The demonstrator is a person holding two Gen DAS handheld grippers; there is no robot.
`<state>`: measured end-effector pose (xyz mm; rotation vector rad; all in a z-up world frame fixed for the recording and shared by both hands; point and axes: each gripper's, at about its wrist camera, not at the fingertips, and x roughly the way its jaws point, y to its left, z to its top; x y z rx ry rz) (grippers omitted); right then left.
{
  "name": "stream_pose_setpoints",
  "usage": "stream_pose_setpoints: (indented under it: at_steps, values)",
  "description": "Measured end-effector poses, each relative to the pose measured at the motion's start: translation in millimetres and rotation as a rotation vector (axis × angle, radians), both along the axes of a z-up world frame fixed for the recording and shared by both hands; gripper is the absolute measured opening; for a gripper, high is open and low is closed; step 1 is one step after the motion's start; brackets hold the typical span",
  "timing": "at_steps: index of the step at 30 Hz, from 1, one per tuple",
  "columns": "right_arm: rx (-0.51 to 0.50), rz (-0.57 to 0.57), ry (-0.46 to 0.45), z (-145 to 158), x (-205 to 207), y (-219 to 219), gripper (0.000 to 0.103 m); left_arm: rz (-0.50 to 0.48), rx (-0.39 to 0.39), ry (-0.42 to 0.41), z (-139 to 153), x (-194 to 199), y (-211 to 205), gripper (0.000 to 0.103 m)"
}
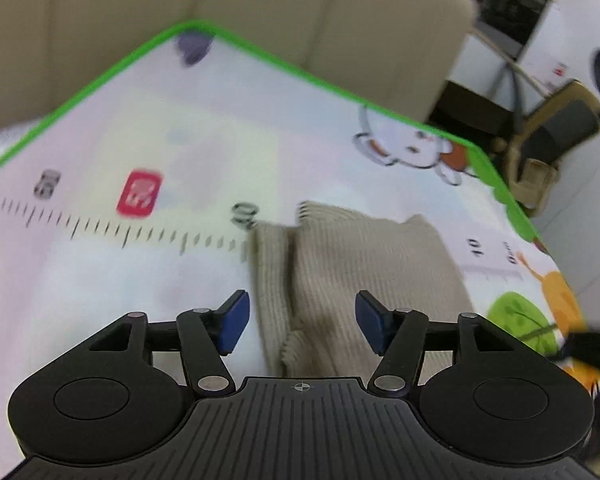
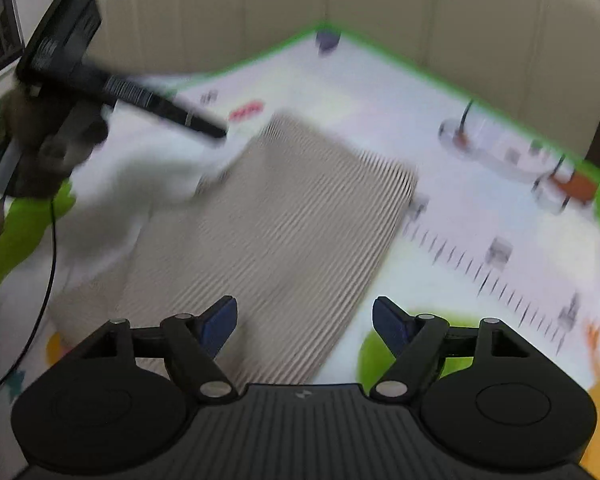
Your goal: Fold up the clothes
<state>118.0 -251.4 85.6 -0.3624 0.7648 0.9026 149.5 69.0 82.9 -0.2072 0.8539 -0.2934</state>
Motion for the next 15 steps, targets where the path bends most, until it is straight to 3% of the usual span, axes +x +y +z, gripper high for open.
stream_pose_setpoints:
  at_steps: [2, 5, 7, 10, 11, 15]
  values:
    - [0.036, 0.031, -0.017, 4, 0, 6, 0.07, -0.066, -0.006, -0.021, 3, -6, -16, 0.068]
    - [-0.01, 0.098, 0.031, -17, -10, 21, 0.065, -0.166, -0.017, -0.05, 7, -15, -40, 0.068]
    - [-0.086, 0.128, 0.072, -43, -16, 28, 0.065, -0.226, -0.033, -0.032, 1, -22, -53, 0.068]
    - [-0.086, 0.129, 0.057, -46, -18, 25, 0.067, -0.255, 0.018, 0.059, -26, -30, -67, 0.067]
    - [-0.084, 0.128, 0.047, -43, -17, 24, 0.069, -0.256, 0.055, 0.092, -38, -32, -71, 0.067]
    - [-0.103, 0.218, -0.101, -24, -34, 25, 0.069, -0.278, 0.126, 0.041, -41, -44, -77, 0.068]
